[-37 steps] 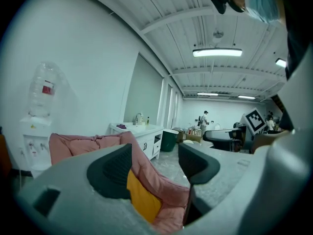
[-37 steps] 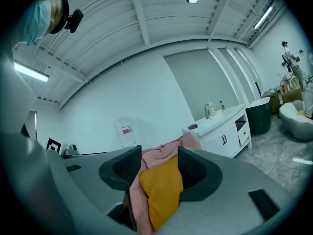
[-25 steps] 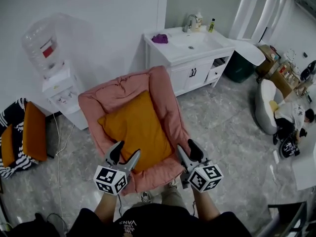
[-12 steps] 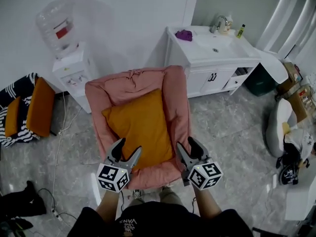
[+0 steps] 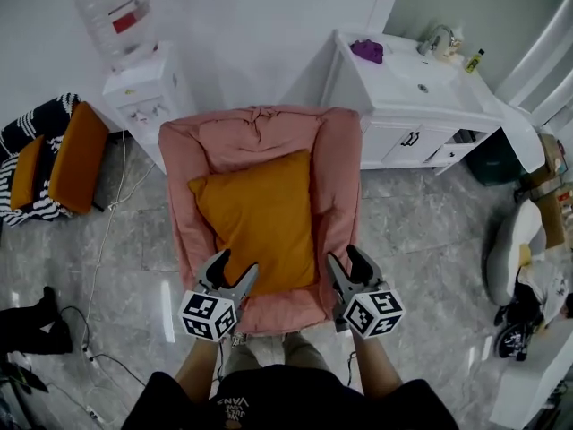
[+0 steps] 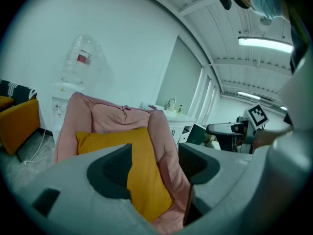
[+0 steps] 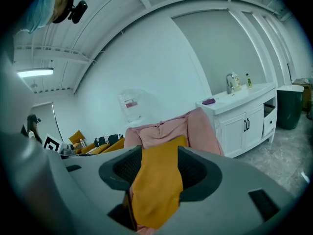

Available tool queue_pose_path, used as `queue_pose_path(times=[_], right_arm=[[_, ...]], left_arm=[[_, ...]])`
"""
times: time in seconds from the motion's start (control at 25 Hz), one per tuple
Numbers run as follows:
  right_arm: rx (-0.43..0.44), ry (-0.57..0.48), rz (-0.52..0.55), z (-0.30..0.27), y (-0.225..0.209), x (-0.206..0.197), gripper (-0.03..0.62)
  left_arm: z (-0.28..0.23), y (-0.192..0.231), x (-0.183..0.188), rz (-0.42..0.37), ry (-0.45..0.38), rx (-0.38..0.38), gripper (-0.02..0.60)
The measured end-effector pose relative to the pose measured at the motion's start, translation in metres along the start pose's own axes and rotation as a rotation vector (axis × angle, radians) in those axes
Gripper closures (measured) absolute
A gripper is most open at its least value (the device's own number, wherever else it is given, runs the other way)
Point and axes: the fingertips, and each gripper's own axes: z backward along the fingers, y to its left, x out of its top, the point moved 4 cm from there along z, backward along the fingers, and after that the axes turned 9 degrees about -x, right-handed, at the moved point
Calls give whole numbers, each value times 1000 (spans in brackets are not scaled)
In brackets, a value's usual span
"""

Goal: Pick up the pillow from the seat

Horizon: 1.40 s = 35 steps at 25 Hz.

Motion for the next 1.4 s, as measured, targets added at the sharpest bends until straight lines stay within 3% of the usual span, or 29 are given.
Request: queue_pose_path(times=[0.44,0.92,1.4], right_arm=[[-2,182,23,-57,-28,-61,372],[41,316,60,-115,-48,-113,344],[92,383,91,-187,-54,-136,321]], left_arm=[[-15,45,-62,113,100,116,288],[-36,93,-113,248,131,251,287],[-59,163,-121,375,45,299,262]])
